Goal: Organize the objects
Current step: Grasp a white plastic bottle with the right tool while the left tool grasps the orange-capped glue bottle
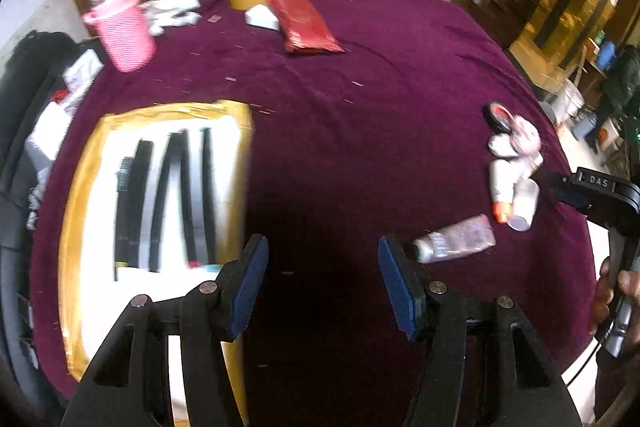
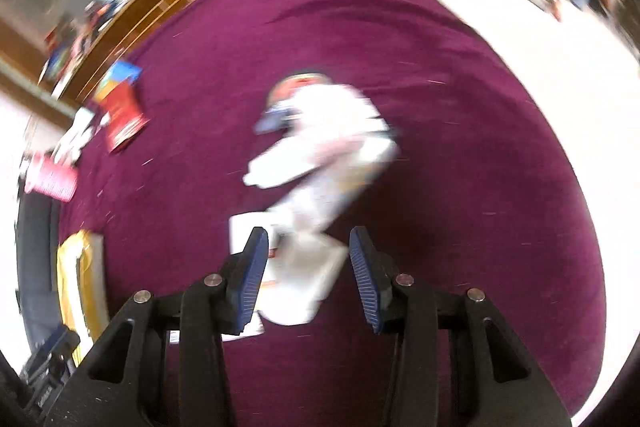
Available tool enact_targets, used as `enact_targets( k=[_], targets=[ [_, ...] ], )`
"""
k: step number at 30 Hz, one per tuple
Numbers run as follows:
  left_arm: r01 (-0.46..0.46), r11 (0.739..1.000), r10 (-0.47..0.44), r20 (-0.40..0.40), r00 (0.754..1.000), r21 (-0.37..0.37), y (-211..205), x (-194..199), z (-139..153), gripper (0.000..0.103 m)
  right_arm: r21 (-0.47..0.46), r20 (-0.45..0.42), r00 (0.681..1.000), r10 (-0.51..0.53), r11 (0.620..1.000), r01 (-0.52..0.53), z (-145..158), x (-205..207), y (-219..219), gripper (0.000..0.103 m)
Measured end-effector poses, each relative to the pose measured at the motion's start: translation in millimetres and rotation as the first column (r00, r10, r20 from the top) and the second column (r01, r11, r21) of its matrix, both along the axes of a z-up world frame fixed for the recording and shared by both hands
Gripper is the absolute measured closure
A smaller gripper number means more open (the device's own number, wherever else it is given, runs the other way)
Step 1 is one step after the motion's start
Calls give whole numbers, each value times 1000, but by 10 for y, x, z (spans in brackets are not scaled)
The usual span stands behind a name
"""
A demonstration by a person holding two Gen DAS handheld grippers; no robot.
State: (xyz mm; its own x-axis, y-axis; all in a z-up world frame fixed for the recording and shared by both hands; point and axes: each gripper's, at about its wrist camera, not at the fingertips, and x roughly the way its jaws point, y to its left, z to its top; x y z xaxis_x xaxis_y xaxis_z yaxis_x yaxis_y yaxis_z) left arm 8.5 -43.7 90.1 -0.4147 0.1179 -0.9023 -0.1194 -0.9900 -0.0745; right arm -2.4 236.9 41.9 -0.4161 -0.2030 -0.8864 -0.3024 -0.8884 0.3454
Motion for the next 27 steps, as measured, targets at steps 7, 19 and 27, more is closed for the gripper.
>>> enact_targets(
  k=[7,19,27],
  targets=[
    [97,993,-101,64,993,66,544,-104,-220,52,-36,30,1000,-6,999,7,-180,-85,292,63],
    [146,982,-155,71,985,116,1010,-383,-307,52,-87,44,991,124,989,-120,-268,-222,64,63],
    [78,982,-91,75,993,171,907,-483,-370,52,-141,-19,997,70,987,-72,-128,10,51,63]
  ],
)
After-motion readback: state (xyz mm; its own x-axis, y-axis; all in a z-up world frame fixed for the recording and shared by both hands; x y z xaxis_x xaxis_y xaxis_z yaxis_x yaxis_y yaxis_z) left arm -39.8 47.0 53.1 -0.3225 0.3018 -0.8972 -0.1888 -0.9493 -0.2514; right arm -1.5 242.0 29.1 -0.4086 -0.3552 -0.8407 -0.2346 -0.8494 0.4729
